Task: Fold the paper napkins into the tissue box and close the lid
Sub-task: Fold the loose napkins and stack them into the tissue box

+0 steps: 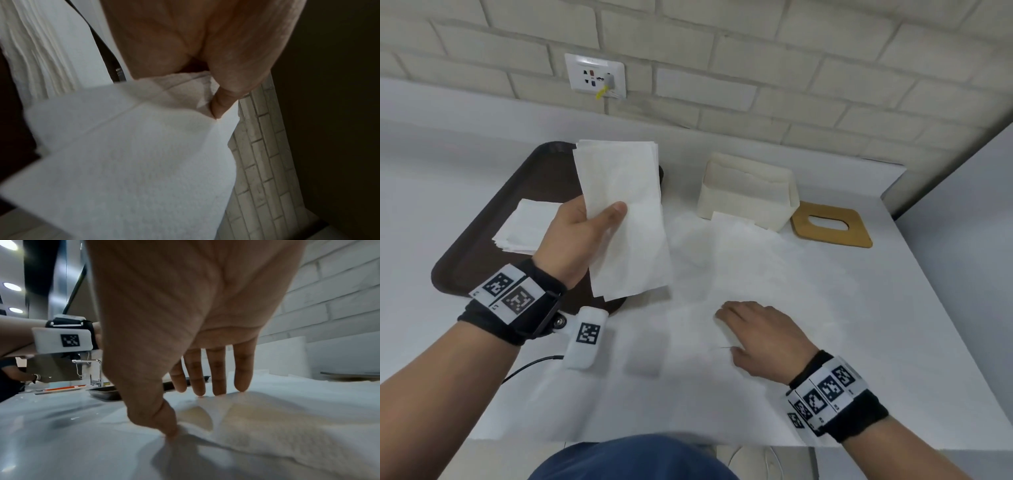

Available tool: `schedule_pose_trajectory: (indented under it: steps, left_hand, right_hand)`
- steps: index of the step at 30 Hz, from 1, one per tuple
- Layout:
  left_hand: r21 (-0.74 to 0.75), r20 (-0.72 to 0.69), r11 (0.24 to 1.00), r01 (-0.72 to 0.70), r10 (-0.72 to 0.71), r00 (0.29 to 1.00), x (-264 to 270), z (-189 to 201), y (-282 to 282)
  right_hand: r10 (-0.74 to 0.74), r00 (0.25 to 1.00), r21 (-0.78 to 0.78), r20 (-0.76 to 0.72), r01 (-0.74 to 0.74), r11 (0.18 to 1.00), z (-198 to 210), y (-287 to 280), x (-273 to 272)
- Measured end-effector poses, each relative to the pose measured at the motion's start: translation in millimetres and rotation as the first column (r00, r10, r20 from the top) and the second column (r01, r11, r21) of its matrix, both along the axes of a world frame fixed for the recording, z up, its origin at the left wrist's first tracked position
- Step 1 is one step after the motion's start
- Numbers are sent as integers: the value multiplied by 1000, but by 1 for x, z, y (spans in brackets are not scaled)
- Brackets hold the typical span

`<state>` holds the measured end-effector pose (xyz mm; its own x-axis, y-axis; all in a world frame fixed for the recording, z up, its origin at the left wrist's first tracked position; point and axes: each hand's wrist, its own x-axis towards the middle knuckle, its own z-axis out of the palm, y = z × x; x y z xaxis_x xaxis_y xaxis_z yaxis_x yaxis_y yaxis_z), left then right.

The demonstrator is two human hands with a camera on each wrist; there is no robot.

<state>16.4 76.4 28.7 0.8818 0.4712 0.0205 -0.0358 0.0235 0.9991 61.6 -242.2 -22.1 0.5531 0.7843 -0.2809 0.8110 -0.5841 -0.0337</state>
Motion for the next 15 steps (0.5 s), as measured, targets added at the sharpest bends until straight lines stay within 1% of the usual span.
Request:
schedule_pose_trajectory:
  steps: [2, 3, 6, 10, 11, 12, 13, 14, 15]
  left_hand:
    - [-5, 2, 1000, 14, -14, 1000, -1, -1, 1]
    - [-11, 4, 1000, 22, -22, 1000, -3, -1, 3]
    - [-36, 5, 999, 41, -41, 999, -5, -2, 5]
    - [-47, -14, 998, 44, -45, 999, -7, -5, 7]
    - [-53, -20, 998, 41, -42, 999, -7, -6, 8]
    - [-57, -28, 998, 37, -39, 999, -7, -7, 9]
    - [-61, -39, 998, 32, -35, 999, -7, -9, 10]
    - [-63, -55, 998, 25, -28, 998, -6, -10, 11]
    - [-66, -73, 998, 14, -19, 997, -5, -12, 11]
  right_hand:
    - [-6, 999, 2, 42, 6, 1000, -2, 1, 2]
    - [-24, 999, 25, 36, 23, 999, -2, 0, 2]
    - [-110, 993, 116, -36, 114, 987, -2, -1, 2]
    - [-242, 967, 166, -74, 251, 954, 3, 4, 3]
    - [-300, 949, 214, -96, 314, 925, 6, 4, 4]
    - [-365, 922, 278, -133, 388, 879, 10, 3, 5]
    - [-423, 889, 362, -176, 458, 812, 16, 2, 6]
    - [-472, 852, 453, -225, 520, 724, 22, 0, 8]
    - [-500, 818, 543, -285, 567, 619, 31, -1, 9]
